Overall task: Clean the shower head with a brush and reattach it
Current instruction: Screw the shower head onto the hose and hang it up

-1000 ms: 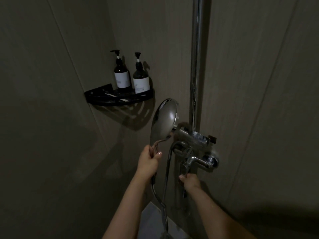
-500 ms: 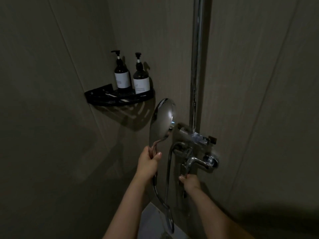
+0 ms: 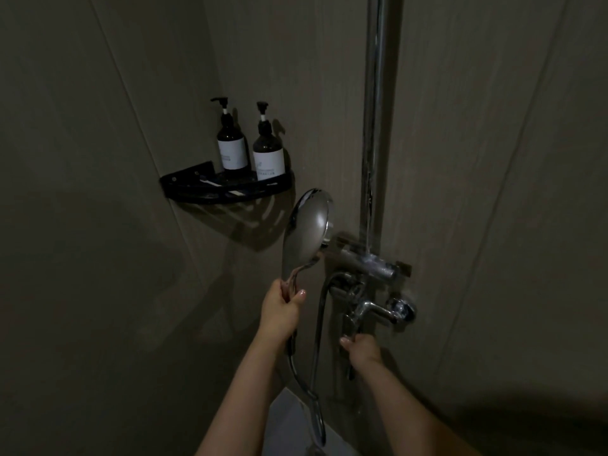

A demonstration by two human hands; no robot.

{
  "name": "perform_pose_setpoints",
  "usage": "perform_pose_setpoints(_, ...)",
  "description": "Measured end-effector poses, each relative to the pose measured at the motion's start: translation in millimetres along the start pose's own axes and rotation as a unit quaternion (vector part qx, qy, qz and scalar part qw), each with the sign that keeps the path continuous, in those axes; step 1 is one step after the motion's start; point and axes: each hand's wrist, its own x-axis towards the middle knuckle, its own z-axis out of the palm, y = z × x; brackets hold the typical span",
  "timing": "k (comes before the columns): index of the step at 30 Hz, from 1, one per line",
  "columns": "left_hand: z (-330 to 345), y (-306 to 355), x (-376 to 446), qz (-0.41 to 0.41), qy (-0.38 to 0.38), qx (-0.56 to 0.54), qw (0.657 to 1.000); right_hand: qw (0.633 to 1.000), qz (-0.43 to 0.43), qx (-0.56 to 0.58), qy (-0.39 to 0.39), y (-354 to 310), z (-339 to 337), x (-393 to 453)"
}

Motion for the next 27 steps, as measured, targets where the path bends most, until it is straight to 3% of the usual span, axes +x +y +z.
perform_pose_setpoints(10,-10.4,-3.1,3.0,-0.009,0.004,-0.011,1.0,0.997,0.048,-0.035,-0.044,-25.4,-12.5,-10.9)
perform_pose_setpoints(12,-13.2,-2.1,2.9,-0.014,0.001,-0.012,1.0,0.997,0.056,-0.054,-0.022,-45.7,-32.3,-10.4)
perform_pose_setpoints(14,-14.5,-2.6,2.5,-0.008,-0.006,-0.013,1.0,0.998,0.033,0.053,0.026,-68.3,-50.8,-10.7)
perform_pose_setpoints(16,-14.2,-2.2,2.1,0.002,-0.007,-0.002,1.0,0.974,-0.016,0.228,0.013,-94.3,-61.8,-21.1)
perform_pose_setpoints(19,-13.8,-2.7,2.7,0.013,-0.008,0.015,1.0,0.881,-0.047,0.459,-0.102,-121.8,-61.9,-44.6)
perform_pose_setpoints(24,-21.0,-3.8,3.1,0.002,-0.006,0.023,1.0,0.819,-0.127,0.549,-0.109,-123.4,-55.2,-57.0)
perform_pose_setpoints(27,-23.5,-5.5,2.0,0.0,-0.015,0.017,1.0,0.795,-0.11,0.584,-0.123,-119.8,-42.4,-49.6)
